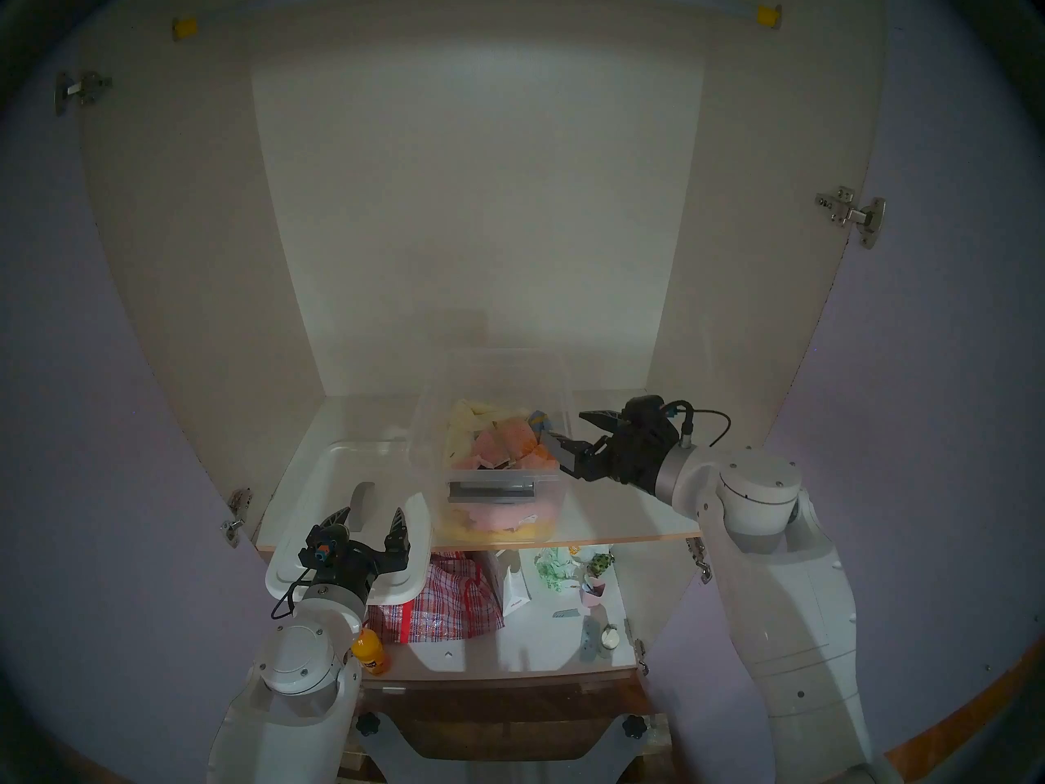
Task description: Take socks out of the storage bin, place them on top of the cabinet, and put the lid back on the bin
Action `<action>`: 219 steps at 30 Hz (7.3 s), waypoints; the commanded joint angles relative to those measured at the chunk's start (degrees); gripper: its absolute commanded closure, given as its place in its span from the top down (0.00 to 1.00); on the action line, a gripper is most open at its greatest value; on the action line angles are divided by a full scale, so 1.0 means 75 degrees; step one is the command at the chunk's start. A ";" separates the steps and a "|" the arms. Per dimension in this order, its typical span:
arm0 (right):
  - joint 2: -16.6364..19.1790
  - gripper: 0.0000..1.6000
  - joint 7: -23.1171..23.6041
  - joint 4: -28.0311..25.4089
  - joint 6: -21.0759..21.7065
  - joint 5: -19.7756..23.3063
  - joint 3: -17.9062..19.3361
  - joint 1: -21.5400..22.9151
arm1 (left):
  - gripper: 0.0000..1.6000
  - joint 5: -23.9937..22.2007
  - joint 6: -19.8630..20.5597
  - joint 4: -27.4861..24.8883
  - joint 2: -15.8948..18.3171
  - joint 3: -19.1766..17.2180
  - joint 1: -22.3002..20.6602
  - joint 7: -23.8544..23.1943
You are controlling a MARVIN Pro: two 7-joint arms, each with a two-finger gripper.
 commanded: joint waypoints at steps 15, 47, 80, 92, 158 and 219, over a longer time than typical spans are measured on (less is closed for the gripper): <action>-0.0716 1.00 -0.0213 0.2350 0.1939 -0.0487 -0.1278 0.2790 | 1.00 -0.0004 -0.0053 -0.0155 0.0001 0.0024 -0.0077 -0.0005; -0.1827 1.00 0.1009 0.8195 0.1840 -0.2538 -0.4519 0.6859 | 1.00 -0.0011 -0.0052 -0.0175 0.0014 0.0033 -0.0067 0.0003; -0.3154 1.00 0.1027 1.2722 0.0074 -0.4204 -0.4835 0.8714 | 1.00 -0.0016 -0.0052 -0.0179 0.0023 0.0039 -0.0065 0.0010; -0.3153 1.00 0.1205 1.2746 -0.0070 -0.4147 -0.4698 0.8317 | 1.00 -0.0017 -0.0051 -0.0183 0.0025 0.0040 -0.0063 0.0010; -0.2915 0.00 -0.1414 1.2018 -0.2208 -0.3262 -0.1715 0.7987 | 1.00 -0.0015 -0.0054 -0.0164 0.0028 0.0048 -0.0073 0.0032; -0.0575 0.00 -0.1778 0.5781 -0.1087 -0.3084 0.1087 0.4362 | 1.00 -0.0052 -0.0035 -0.0223 0.0057 0.0056 -0.0043 0.0011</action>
